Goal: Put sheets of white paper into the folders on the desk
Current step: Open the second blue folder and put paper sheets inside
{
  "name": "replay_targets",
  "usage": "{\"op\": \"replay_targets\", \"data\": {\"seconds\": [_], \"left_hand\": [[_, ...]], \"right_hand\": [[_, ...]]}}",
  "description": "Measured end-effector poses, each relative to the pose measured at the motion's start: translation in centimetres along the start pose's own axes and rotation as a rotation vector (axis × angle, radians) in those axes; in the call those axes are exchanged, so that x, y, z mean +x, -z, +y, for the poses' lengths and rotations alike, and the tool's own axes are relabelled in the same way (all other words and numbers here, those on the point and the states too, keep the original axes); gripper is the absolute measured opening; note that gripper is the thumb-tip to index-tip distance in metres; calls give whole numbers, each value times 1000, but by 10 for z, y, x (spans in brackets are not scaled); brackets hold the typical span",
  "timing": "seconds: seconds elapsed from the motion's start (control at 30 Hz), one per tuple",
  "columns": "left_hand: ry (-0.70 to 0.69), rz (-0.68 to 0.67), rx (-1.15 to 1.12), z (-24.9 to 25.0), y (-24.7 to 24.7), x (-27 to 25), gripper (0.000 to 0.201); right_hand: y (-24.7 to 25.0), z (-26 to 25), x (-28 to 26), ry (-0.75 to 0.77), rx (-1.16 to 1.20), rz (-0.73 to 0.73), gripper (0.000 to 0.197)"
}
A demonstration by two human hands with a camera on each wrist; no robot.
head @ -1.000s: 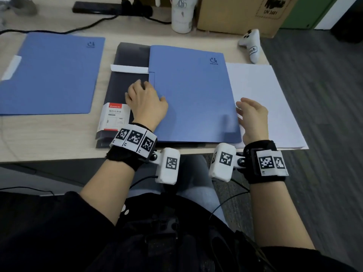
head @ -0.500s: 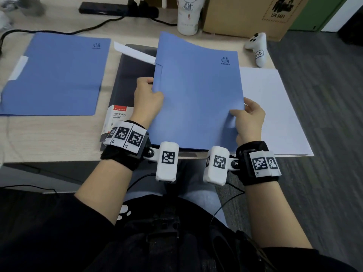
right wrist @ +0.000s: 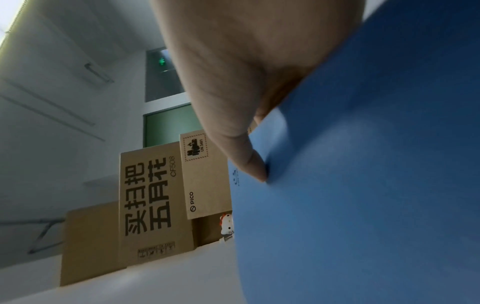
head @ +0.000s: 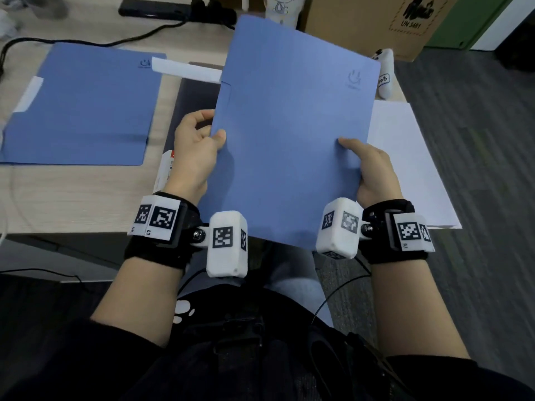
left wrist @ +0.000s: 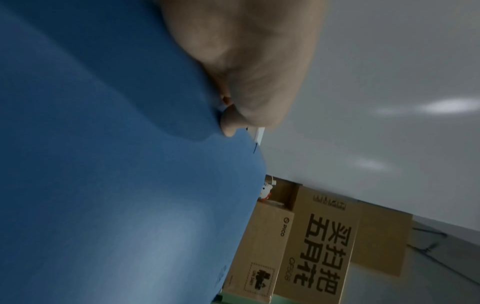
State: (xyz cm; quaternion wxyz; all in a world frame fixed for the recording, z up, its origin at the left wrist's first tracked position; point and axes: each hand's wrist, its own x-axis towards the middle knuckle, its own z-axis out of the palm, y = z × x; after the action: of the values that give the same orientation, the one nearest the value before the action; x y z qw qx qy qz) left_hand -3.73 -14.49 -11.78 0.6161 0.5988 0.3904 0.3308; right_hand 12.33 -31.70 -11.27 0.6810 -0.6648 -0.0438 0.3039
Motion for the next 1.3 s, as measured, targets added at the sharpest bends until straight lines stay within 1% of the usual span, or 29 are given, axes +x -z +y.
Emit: {"op": "replay_targets", "data": {"seconds": [0.07,0.1,0.2,0.3,0.37,0.4,0.47,0.53,0.57,0.63,0.7,0.8,0.83,0.9,0.97,1.03,1.1,1.23,1.3], "left_hand": [[1,-15,18,-4,5,-4,28],[4,-15,29,-7,8,-5,26],[7,-12,88,-8,13,-6,27],[-18,-24,178,-6,18,-1,26],[-53,-11,273,-4,22,7,22],[-99,20,337,-2,24,10,17],[-241,139,457,7,28,17,11],[-398,276,568,20,30,21,19],[-470,308,633,25,31,24,23],[-544,301,816,32,33,31,29],[-544,260,976,33,36,39,31],[-506,211,1060,36,38,45,31],[-513,198,1079,36,39,47,31],[-546,149,1024,37,42,50,32],[-541,93,858,41,45,48,31],[-484,87,762,44,47,45,27],[-420,87,721,44,48,47,26],[-237,71,510,40,50,48,26],[-193,72,418,38,48,47,22]], "right_hand": [[-5,0,-2,-24,29,-23,26],[-7,0,-3,-22,33,-47,29],[-9,-1,-4,13,37,-100,27],[-12,-6,-7,105,4,-73,24],[-12,-7,-7,152,-12,-60,23],[-12,-8,-8,165,-11,-56,22],[-10,-9,-10,186,-7,-58,21],[-9,-9,-12,200,2,-68,19],[-9,-10,-13,207,6,-72,19],[-8,-10,-15,217,17,-80,19],[-7,-10,-15,221,33,-83,19],[-6,-8,-15,216,50,-92,21],[-5,-7,-15,220,50,-95,21],[-4,-7,-15,235,43,-94,21],[-2,-7,-16,252,38,-98,21],[0,-8,-17,273,24,-123,19],[0,-8,-17,298,6,-143,17],[1,-8,-18,323,29,-157,17],[0,-7,-18,329,41,-155,17]]}}
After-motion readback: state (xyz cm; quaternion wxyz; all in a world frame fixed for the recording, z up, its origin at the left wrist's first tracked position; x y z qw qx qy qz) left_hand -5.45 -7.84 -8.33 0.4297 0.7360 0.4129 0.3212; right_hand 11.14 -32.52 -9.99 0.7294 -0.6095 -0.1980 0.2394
